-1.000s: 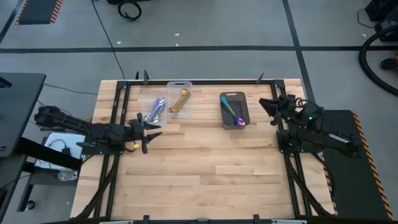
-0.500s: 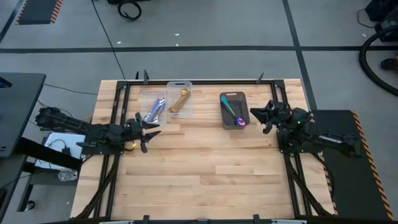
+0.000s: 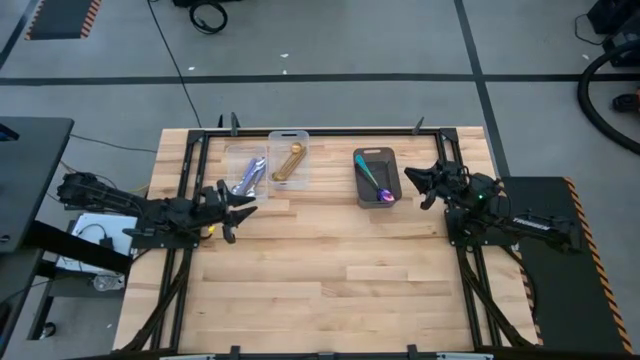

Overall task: Sort silverware by color (type)
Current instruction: Return to Home Position

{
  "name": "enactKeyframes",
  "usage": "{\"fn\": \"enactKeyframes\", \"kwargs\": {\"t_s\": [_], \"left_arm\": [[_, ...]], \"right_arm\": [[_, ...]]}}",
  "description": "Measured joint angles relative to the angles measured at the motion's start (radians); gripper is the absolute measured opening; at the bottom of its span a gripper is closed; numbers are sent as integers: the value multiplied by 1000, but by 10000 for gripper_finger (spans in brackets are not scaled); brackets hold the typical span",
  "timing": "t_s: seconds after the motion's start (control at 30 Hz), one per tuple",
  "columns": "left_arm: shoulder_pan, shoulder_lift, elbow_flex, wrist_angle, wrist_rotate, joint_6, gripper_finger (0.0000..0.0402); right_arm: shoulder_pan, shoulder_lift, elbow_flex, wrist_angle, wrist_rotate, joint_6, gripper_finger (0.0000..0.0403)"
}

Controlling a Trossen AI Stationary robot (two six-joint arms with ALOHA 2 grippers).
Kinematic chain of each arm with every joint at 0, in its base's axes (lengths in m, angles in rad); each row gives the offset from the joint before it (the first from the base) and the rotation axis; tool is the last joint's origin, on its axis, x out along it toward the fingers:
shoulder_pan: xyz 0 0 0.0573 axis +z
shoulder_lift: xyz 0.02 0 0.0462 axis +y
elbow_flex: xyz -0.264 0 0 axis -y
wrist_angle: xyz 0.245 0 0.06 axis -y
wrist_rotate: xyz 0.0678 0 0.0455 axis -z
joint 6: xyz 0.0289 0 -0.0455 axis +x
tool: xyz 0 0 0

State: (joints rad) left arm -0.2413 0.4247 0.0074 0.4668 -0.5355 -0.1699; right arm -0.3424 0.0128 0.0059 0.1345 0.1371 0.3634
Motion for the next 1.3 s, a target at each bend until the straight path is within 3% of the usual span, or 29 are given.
{"fn": "enactKeyframes", "kwargs": {"t_s": [1.3], "left_arm": [[0, 0, -1, 0, 0, 0, 142]], "right_arm": [[0, 0, 0, 0, 0, 0, 46]]}}
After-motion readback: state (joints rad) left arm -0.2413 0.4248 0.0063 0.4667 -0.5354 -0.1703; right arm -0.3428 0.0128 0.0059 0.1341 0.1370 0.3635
